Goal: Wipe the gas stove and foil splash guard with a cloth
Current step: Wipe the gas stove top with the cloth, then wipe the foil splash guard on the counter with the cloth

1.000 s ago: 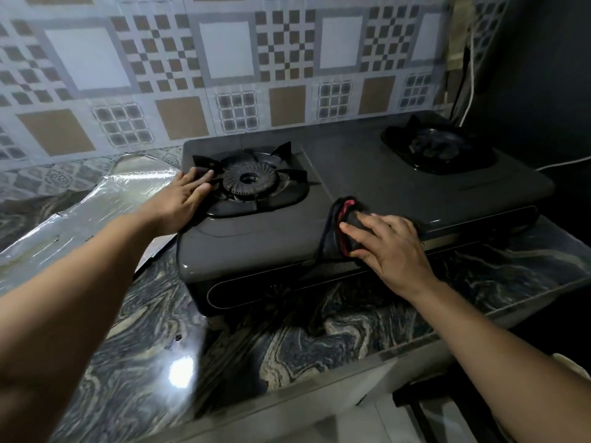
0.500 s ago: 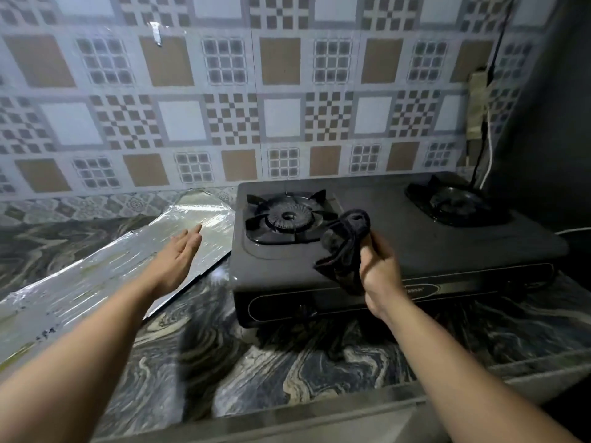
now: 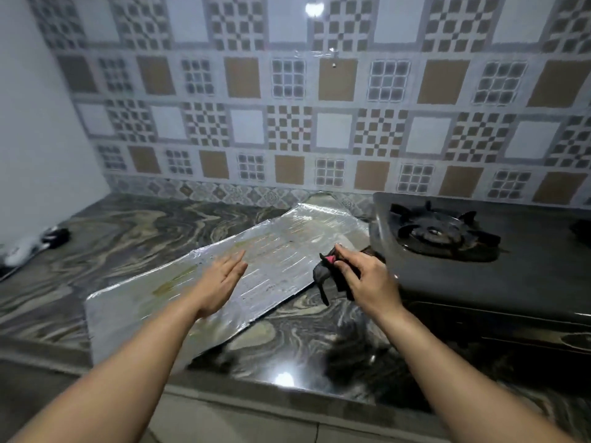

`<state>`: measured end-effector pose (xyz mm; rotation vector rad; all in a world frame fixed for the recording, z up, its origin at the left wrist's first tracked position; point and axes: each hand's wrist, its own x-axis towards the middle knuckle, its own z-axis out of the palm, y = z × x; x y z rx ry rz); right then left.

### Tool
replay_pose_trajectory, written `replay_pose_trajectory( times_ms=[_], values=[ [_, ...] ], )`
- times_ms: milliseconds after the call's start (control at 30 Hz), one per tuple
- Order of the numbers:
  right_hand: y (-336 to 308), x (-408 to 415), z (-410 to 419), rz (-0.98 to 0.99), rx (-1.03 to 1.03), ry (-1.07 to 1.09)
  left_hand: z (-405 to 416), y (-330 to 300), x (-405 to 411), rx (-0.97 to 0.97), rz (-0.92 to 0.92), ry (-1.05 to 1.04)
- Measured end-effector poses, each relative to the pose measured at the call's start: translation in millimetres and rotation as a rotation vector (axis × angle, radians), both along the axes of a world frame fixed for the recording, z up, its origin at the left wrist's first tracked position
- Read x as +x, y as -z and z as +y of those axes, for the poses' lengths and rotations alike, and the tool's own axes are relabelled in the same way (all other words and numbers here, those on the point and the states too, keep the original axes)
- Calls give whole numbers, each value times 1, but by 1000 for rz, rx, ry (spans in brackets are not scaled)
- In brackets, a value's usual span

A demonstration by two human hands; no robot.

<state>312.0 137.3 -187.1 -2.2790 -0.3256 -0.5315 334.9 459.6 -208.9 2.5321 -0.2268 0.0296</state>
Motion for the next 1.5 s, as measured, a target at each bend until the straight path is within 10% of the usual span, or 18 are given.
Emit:
replay_pose_trajectory(
  times_ms=[800, 1100, 1500],
  values=[
    [56, 147, 370, -70, -318, -747, 268, 75, -23, 119, 260, -648],
    [111, 158, 460, -33, -531, -1052, 297, 109, 4, 295, 316, -565],
    [140, 137, 473, 81, -852, -915, 297, 123, -1, 430, 272, -529]
  ],
)
